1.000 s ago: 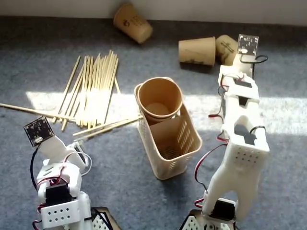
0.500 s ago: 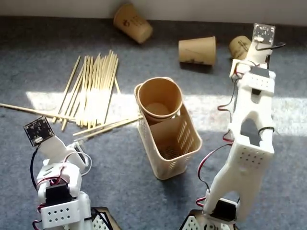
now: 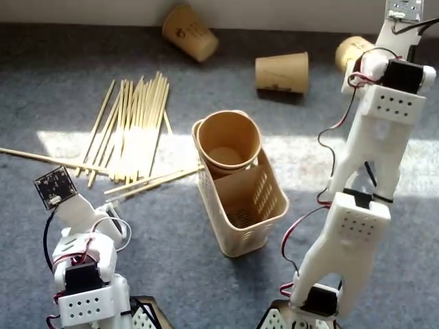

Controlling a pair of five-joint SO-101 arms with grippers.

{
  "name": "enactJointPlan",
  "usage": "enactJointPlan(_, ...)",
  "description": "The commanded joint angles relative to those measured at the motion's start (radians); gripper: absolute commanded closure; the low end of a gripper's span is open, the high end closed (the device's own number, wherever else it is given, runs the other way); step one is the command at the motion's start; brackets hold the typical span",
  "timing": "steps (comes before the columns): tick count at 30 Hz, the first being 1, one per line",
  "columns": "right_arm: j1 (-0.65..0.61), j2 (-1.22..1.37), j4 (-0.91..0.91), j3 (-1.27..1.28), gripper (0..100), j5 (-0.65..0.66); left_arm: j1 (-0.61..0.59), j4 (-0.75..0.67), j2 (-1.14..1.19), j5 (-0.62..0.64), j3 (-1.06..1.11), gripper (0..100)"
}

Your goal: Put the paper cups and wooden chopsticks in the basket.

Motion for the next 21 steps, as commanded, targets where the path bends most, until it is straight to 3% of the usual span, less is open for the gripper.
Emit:
enactJointPlan(1, -0.038, -0.022, 0.058, -0.124, 99.4, -0.003, 0.015, -0.017, -0.010, 0.005, -0.002, 79)
enactJointPlan(9, -0.079, -0.025, 0.056, -0.074, 99.4, -0.006, 0.033, -0.028, -0.010, 0.005, 0.005, 79)
enactJointPlan(15, -0.211, -0.176, 0.058, -0.090, 99.4, 0.005, 0.058, -0.031, -0.010, 0.003, 0.018, 79)
enactJointPlan(21, -0.404, -0.437, 0.059, 0.228, 99.4, 0.183, 0.058, -0.031, -0.010, 0.003, 0.018, 79)
